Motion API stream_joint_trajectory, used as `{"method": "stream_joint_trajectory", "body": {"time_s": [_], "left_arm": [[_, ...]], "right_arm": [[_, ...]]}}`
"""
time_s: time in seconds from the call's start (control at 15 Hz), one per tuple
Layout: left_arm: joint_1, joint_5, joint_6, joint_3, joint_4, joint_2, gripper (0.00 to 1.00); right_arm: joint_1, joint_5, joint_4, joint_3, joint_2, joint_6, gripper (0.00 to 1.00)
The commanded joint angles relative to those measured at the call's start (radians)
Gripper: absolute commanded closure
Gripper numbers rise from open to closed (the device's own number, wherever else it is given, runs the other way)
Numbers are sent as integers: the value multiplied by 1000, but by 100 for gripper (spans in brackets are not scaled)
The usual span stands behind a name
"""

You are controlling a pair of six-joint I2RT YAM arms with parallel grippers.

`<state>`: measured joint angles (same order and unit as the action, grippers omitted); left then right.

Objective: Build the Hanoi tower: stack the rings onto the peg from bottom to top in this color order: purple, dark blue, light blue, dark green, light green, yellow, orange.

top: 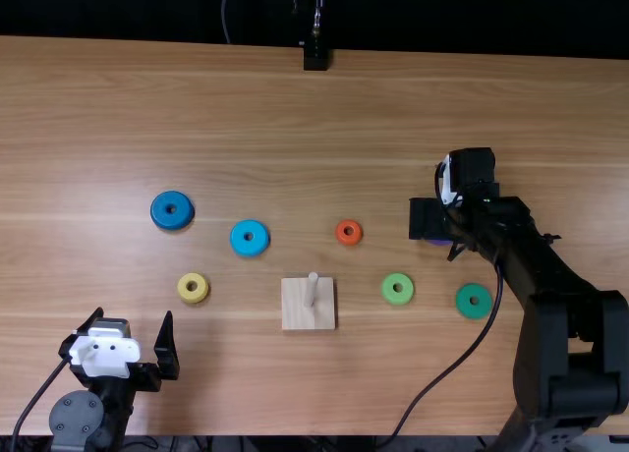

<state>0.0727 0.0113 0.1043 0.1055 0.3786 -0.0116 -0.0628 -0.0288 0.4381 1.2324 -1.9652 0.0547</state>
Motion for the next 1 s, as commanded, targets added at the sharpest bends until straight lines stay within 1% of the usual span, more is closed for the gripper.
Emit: {"method": "stream_joint_trajectory", "body": {"time_s": [0.0,0.07,0.13,0.2,0.4,0.47,0.53,0.6,0.67,0.73,0.87,0.93], "left_arm": [[4,11,-10,-105,82,12,0],[2,11,-10,-105,82,12,0],[2,11,-10,-105,82,12,0],[2,11,-10,-105,82,12,0],[4,11,-10,-105,82,12,0],[4,11,-10,-105,82,12,0],[2,11,-10,-105,82,12,0],[2,11,-10,-105,82,12,0],[2,11,-10,-105,82,12,0],[2,11,-10,-105,82,12,0],[2,11,-10,-105,82,12,0],[2,11,-10,-105,82,12,0]], "right_arm": [[12,-4,3,13,-38,13,74],[12,-2,1,10,-37,12,93],[11,-2,1,9,-35,13,100],[9,3,3,9,-34,15,100],[6,5,16,21,-18,12,100],[3,7,51,33,9,10,100],[1,27,117,59,65,4,100],[0,58,198,78,118,2,100],[-12,69,262,102,149,0,100],[-35,69,305,119,172,-1,100],[-71,71,327,128,243,-5,100],[-103,71,345,130,279,-7,100]]}}
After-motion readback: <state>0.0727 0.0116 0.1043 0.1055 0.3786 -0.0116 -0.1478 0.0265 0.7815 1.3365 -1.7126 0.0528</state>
